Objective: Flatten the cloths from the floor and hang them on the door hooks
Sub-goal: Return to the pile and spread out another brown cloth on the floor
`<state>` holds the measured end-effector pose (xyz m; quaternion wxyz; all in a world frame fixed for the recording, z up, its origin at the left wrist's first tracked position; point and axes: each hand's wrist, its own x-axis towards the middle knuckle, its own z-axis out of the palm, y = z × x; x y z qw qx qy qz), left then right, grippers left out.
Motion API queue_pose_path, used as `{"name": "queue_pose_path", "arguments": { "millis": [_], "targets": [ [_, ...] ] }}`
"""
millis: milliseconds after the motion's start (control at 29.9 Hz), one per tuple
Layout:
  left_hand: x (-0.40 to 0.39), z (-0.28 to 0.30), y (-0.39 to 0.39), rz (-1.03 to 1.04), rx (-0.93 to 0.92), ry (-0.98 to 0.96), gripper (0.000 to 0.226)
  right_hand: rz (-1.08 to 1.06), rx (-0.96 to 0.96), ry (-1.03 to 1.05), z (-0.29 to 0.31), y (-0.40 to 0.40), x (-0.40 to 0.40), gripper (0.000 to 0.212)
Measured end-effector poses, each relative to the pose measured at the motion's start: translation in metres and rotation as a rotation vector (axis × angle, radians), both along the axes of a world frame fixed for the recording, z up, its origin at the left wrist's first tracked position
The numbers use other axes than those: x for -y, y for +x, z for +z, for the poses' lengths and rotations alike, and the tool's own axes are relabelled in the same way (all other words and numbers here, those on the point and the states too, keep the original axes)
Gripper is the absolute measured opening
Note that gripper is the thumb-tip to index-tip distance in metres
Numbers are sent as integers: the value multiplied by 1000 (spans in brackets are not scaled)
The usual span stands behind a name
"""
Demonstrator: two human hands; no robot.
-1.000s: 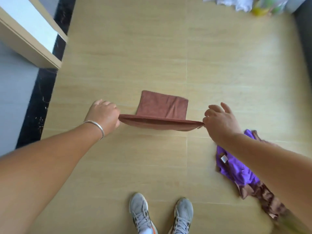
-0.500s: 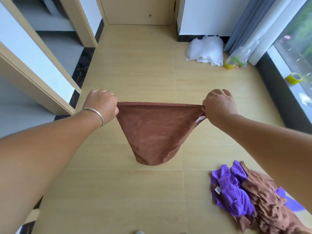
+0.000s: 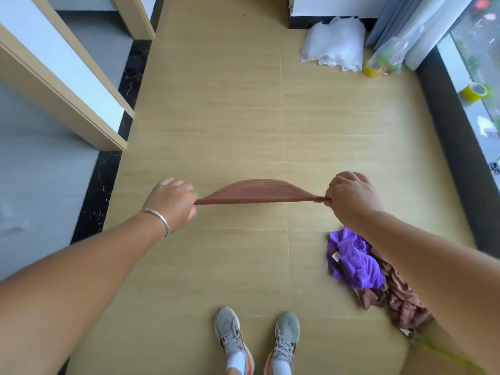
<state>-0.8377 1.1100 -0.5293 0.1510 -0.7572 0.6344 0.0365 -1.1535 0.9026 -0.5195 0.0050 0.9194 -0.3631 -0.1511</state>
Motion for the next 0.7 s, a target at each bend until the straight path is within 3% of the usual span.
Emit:
{"name": "queue_pose_path", "arguments": {
  "millis": [234,335,435,502,569,603,703],
  "targets": [
    [-65,-93,-54,45,-168,122,3,1,-87,199,-101,-57,-72,35],
    [-88,-139,-71,77,-188,281,13,-5,-122,258,-146,-72,-98,34],
    [-106,-175,-88,115,-265,378,4,-8,-181,330,-191,-85,-117,33],
    [-117,-205,-94,102,-293,370,15,1,-229,363,-224,-91,-126,30],
    [-123,-239,-95,113,-343,376,10,-3,-247,378,-259,-94,-127,24],
    [-121,-256,-94,143,-387,375,4,-9,-259,386,-276,-94,-126,21],
    [-110,-315,-82,289,-479,312,15,-59,-250,383,-326,-89,-110,17]
  ]
}}
